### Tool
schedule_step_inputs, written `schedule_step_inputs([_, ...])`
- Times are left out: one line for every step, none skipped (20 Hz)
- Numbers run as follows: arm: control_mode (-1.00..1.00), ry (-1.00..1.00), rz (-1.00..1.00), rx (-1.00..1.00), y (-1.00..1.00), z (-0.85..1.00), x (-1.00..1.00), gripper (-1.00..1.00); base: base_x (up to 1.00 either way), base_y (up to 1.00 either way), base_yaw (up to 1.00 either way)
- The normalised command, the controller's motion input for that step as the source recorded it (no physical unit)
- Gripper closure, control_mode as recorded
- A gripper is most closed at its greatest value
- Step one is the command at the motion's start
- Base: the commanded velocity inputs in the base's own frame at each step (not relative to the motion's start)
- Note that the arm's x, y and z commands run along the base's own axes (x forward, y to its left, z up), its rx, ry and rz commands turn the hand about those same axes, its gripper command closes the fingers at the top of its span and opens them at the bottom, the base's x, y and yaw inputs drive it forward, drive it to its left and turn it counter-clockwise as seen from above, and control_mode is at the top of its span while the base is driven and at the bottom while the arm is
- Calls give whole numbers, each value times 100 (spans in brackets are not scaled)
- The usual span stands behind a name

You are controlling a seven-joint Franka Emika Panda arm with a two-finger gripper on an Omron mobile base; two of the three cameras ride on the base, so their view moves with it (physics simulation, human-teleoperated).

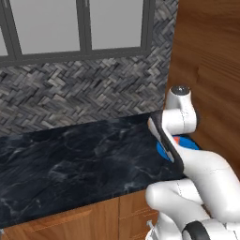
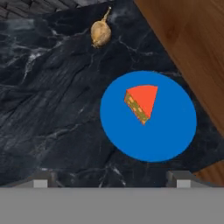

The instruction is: Pick the cheese from the microwave and place it on plate located on the counter.

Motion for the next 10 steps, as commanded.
schedule_step_inputs([-100, 0, 26, -2, 73, 100, -100, -100, 0, 0, 0])
schedule_step_inputs([-100, 0, 26, -2, 66, 100, -100, -100, 0, 0, 0])
schedule_step_inputs([-100, 0, 25, -1, 50, 100, -100, -100, 0, 0, 0])
schedule_step_inputs([-100, -5, 25, 0, 29, 100, -100, -100, 0, 0, 0])
schedule_step_inputs([-100, -9, 22, 0, 13, 100, -100, -100, 0, 0, 0])
schedule_step_inputs([-100, -12, 20, 0, 6, 100, -100, -100, 0, 0, 0])
schedule_step_inputs([-100, -16, 16, 0, 0, 100, -100, -100, 0, 0, 0])
schedule_step_inputs([-100, -17, 13, 0, -1, 100, -100, -100, 0, 0, 0])
schedule_step_inputs([-100, -19, 10, 1, -21, 100, -100, -100, 0, 0, 0])
schedule_step_inputs([-100, -18, 10, 1, -29, 100, -100, -100, 0, 0, 0])
